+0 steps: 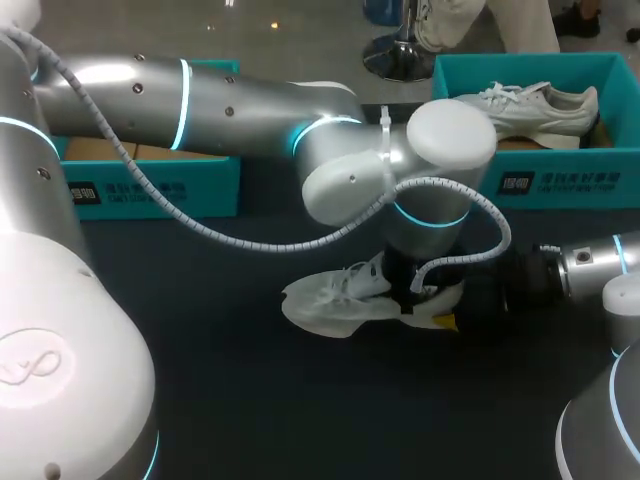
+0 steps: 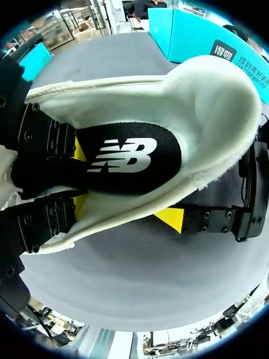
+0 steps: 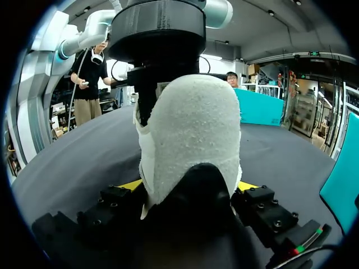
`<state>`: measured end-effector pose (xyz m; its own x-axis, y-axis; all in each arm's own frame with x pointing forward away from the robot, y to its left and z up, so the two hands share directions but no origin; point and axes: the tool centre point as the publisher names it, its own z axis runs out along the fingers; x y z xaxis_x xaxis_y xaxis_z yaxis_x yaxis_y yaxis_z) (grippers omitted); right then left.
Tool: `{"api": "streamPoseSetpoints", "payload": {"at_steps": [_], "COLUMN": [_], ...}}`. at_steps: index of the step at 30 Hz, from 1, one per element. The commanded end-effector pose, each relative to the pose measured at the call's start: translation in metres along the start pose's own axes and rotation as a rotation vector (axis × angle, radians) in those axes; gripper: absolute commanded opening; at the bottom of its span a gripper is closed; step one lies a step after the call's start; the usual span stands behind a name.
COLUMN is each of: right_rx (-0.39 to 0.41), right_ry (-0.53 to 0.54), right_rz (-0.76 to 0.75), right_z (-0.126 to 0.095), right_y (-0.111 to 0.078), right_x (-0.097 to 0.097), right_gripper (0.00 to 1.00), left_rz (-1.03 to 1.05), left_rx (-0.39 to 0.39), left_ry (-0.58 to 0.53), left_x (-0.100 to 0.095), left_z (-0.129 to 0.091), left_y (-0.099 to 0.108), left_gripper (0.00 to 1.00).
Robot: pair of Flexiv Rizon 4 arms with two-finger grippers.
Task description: Take the shoe out of the shoebox, open the shoe tongue, remove and reinsert the insole, then place the shoe into the shoebox
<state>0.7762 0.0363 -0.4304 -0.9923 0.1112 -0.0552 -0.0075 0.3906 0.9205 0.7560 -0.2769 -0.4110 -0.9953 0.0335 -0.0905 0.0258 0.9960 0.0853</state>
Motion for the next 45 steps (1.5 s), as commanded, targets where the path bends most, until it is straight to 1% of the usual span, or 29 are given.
{"api": "streamPoseSetpoints", "payload": {"at_steps": [1, 2, 9, 15, 20, 34, 41, 45], "right_rx": [0.002, 0.002, 0.002, 0.002, 0.002, 0.002, 0.002, 0.002], "right_ry": [-0.001, -0.001, -0.001, -0.001, -0.001, -0.001, -0.001, -0.001], "right_rz": [0.001, 0.001, 0.001, 0.001, 0.001, 0.001, 0.001, 0.001], "right_z": [0.001, 0.001, 0.001, 0.001, 0.001, 0.001, 0.001, 0.001], "right_y": [0.000, 0.000, 0.000, 0.000, 0.000, 0.000, 0.000, 0.000], "right_x": [0.000, 0.000, 0.000, 0.000, 0.000, 0.000, 0.000, 0.000], "right_gripper": [0.00, 0.00, 0.00, 0.00, 0.00, 0.00, 0.00, 0.00], "left_rz": [-0.017, -0.015, -0.011, -0.026, -0.046, -0.095, -0.114, -0.133], "left_rx": [0.001, 0.001, 0.003, 0.009, 0.022, 0.084, 0.119, 0.133], "left_ry": [-0.035, -0.043, -0.054, -0.079, -0.107, -0.177, -0.193, -0.203], "left_x": [0.005, 0.005, 0.005, 0.009, 0.010, 0.008, 0.008, 0.007], "left_z": [0.012, 0.011, 0.009, 0.000, -0.014, -0.061, -0.078, -0.084], "left_y": [0.002, 0.003, 0.006, 0.006, 0.008, 0.022, 0.027, 0.030], "left_gripper": [0.03, 0.00, 0.00, 0.00, 0.00, 0.00, 0.00, 0.00]}}
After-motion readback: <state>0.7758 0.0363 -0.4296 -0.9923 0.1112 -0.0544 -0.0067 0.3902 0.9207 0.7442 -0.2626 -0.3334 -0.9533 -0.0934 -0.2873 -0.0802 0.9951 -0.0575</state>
